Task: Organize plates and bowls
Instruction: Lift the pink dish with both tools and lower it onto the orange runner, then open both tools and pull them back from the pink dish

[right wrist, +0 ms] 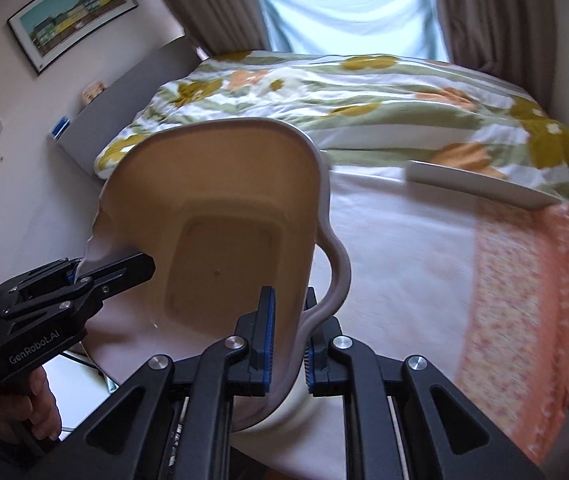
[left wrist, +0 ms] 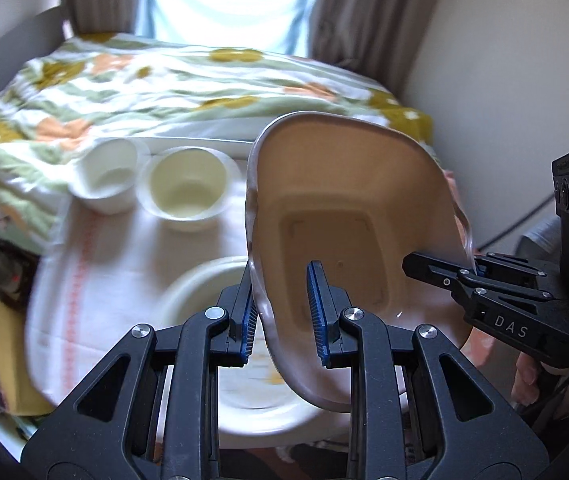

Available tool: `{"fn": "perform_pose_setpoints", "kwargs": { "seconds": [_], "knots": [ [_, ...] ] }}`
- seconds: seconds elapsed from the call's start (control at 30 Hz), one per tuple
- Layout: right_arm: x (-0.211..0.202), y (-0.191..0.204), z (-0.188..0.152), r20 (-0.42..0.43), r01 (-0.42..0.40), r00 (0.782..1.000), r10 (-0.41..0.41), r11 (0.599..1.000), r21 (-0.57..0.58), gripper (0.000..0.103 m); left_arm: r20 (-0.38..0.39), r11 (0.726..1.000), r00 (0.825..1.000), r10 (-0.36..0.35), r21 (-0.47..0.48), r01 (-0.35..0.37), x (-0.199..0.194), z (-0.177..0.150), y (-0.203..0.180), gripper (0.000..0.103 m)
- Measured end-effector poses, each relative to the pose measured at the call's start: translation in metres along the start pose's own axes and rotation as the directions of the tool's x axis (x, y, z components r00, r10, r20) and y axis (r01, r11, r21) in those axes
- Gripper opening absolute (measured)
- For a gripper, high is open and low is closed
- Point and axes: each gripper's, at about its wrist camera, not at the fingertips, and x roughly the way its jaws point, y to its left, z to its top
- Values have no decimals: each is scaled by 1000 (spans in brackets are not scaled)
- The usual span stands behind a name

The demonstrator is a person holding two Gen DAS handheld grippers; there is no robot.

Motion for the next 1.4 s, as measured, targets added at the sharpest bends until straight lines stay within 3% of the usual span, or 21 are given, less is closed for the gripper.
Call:
{"fn": "perform_pose_setpoints", "kwargs": {
  "seconds": [0.23, 0.5, 0.73, 1.13, 1.23, 1.3, 1.4],
  "knots": [
    [-40, -87, -45, 14, 108, 994, -110, 991, 77, 11, -84, 994, 992, -94, 54, 98, 58, -23, -89, 21],
    [-17, -164, -85, -53, 154, 988, -147, 970, 190, 11, -194, 988, 975, -105, 92, 125, 129, -57, -140, 21],
    [-1, -186, -94, -77, 152, 987, -138, 963, 221, 11, -234, 985, 970, -71, 136, 105, 153, -71, -153, 21],
    [3, -189, -106, -87, 140, 988, -125, 970, 197, 13, -273, 972, 961, 38, 235, 28, 167, -75, -167, 21],
    [-2, -187, -108, -67, 137, 990, -128, 975, 174, 27, -289, 972, 956, 48, 235, 23, 170, -73, -167, 21],
    [-6, -188, -111, -57, 122, 992, -114, 977, 176, 59, -294, 973, 955, 46, 230, 24, 171, -72, -167, 21],
    [-12, -191, -113, -40, 100, 995, -94, 977, 189, 72, -292, 972, 955, 47, 235, 24, 171, -72, -168, 22]
  ]
}}
